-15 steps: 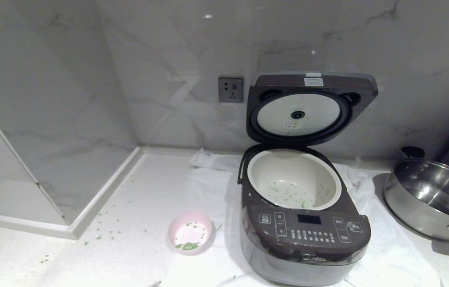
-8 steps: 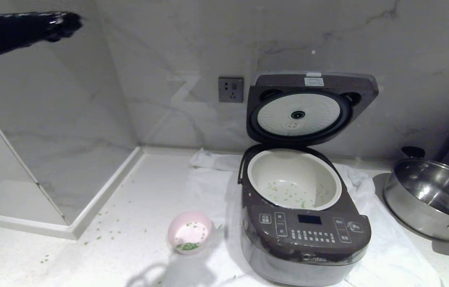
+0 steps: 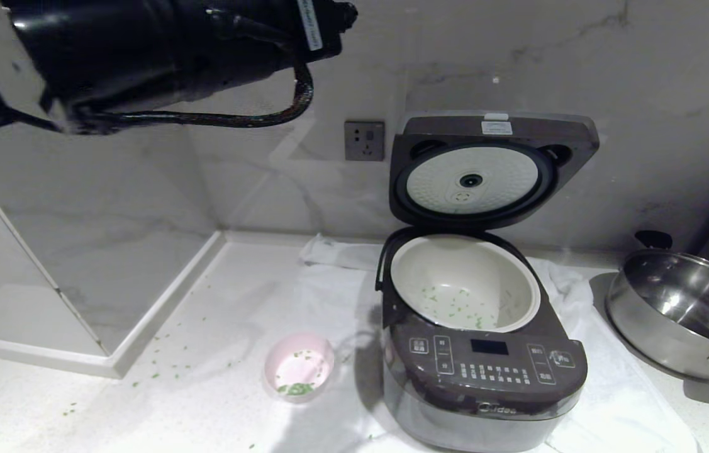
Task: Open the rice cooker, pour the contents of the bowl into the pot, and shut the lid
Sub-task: Close the rice cooker
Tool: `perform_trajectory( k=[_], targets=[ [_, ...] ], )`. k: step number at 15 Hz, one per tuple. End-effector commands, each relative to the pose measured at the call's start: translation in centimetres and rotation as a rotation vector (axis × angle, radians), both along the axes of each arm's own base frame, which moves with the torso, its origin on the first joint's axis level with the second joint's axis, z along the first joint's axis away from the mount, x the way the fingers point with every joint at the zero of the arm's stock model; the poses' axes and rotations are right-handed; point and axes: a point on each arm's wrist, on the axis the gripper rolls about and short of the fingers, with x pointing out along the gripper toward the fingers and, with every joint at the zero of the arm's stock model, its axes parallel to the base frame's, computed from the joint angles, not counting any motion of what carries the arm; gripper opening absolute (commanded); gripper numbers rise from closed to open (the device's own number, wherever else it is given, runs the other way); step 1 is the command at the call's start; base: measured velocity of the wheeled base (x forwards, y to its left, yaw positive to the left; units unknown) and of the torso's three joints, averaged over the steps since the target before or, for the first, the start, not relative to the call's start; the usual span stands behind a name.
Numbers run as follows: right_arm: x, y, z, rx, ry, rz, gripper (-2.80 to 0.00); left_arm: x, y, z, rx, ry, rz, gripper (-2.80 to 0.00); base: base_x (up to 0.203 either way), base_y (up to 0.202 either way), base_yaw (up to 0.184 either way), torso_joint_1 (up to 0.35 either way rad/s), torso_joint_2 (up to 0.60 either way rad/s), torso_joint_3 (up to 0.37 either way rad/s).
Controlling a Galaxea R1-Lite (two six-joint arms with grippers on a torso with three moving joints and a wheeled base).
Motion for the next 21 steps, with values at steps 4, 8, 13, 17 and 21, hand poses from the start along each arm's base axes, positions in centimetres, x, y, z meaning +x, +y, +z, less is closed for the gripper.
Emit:
perform_trajectory(
  k=[4, 8, 13, 17, 21],
  targets=[
    [-0.5, 0.0, 8.3, 0.015, -0.065, 0.013, -2.80, 2.4, -3.9, -2.0, -0.038, 0.055, -0.006, -2.80, 0.000, 0.000, 0.000, 0.000, 0.00, 0.000],
    [3.5, 0.1, 19.2, 0.021, -0.074, 0.046, -2.80, 4.2, -7.4, -3.7, -0.036, 0.087, -0.009, -2.80, 0.000, 0.000, 0.000, 0.000, 0.00, 0.000],
    [13.6, 0.0, 28.8, 0.062, -0.070, -0.020, -2.80, 4.0, -7.9, -3.0, -0.113, 0.107, 0.059, -2.80, 0.000, 0.000, 0.000, 0.000, 0.00, 0.000],
    [21.7, -0.3, 32.7, 0.103, -0.024, -0.051, -2.80, 3.4, -7.0, -2.1, -0.130, 0.092, 0.064, -2.80, 0.000, 0.000, 0.000, 0.000, 0.00, 0.000],
    [29.2, 0.2, 31.6, 0.125, 0.159, 0.083, -2.80, 3.1, -6.5, -1.5, -0.151, 0.086, 0.067, -2.80, 0.000, 0.000, 0.000, 0.000, 0.00, 0.000]
  ],
)
